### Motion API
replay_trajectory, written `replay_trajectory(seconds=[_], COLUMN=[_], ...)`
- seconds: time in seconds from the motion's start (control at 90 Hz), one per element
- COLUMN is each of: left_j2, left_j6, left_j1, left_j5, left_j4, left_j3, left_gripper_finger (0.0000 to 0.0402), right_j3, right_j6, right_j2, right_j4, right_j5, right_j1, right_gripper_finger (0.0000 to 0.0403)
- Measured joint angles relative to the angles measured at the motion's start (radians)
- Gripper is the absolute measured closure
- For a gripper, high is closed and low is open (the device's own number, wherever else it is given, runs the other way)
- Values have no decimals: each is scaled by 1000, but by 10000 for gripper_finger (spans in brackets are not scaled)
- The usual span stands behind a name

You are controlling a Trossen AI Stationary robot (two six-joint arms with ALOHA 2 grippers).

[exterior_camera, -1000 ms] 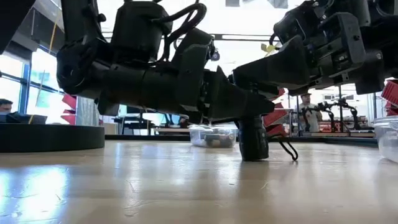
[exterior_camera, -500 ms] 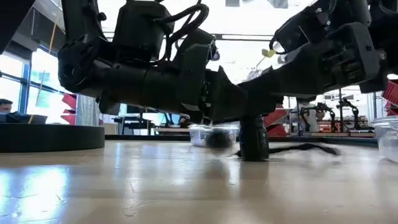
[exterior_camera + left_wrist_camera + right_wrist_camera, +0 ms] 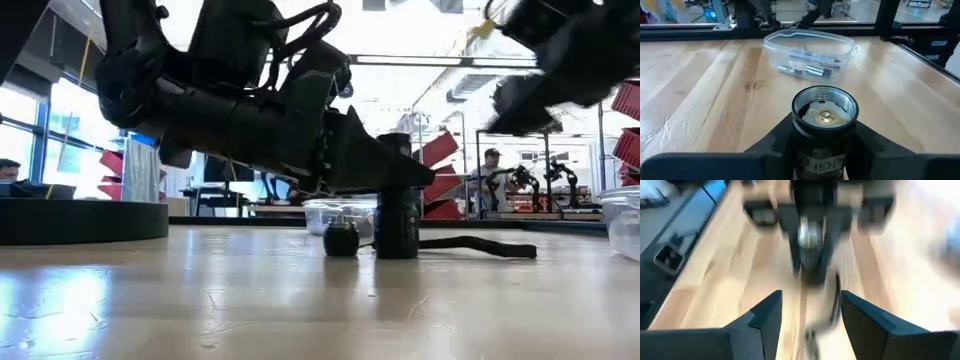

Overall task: Insert battery
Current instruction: Close the lid of the black flashlight

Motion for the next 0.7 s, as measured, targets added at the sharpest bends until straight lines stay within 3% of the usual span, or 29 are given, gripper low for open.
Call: replay_trajectory(seconds=[0.389,0.556,0.7], left_j2=[-61,-157,-266], left_j6=[-10,-12,-14], left_j1=[21,18,-16], left_j5=[63,43,-12], left_j4=[-1,-141,-313], left_j3=[21,32,33], left_gripper_finger=[309,309,309], right_j3=[1,1,1], right_j6=[559,665,658], right_j2=[-34,-12,-9], right_j4=[-309,-479,-574], right_j5=[-78,-96,-92], right_j1=[214,197,107], right_gripper_finger=[249,249,249])
